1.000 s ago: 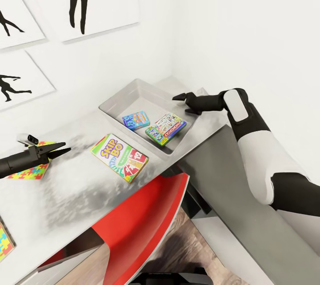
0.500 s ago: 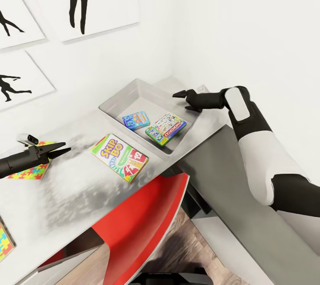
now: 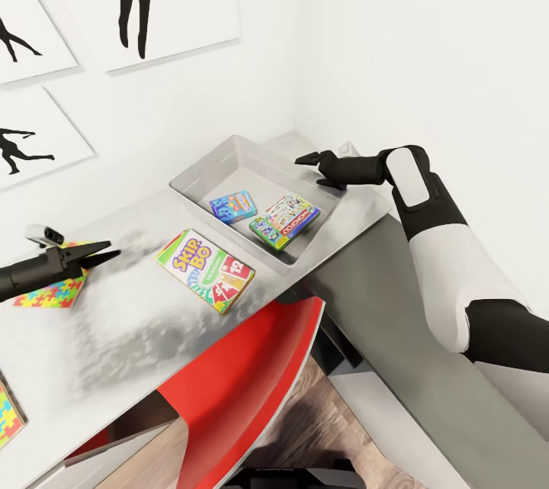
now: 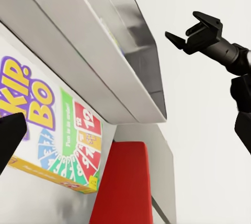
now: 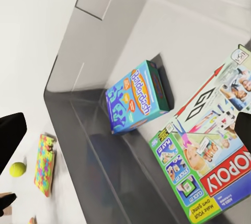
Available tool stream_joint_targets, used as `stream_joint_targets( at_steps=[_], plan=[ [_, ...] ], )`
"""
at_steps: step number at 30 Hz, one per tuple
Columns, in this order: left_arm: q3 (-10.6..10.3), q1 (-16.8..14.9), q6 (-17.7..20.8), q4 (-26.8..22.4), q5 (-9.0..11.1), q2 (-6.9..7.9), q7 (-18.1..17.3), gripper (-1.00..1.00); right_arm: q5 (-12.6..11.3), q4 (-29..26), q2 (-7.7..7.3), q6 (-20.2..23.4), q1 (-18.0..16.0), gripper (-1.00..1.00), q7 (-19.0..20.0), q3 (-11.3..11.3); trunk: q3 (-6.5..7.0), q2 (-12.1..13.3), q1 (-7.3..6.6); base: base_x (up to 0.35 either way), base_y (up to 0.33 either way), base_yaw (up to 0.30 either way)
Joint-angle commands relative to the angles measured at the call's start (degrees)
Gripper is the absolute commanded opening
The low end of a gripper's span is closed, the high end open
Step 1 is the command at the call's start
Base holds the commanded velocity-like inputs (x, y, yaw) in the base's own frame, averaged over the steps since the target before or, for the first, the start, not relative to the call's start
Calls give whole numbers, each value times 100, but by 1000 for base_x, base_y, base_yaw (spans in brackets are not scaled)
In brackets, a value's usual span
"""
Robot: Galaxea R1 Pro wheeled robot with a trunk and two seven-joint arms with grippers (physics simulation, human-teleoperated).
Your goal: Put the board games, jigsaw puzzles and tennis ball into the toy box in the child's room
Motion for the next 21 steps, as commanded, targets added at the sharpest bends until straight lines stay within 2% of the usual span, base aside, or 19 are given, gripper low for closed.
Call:
stream_joint_targets(
  at_steps=[1,21],
  plan=[
    [0,-3,110,-58,-7,4,-25,100,61,1,0,13,-5,100,55,-2,-8,-9,3,0,0,0],
    [84,-3,203,-180,-10,36,-33,100,61,-57,-1,-5,-6,100,49,-3,-8,-9,3,0,0,0]
  ],
)
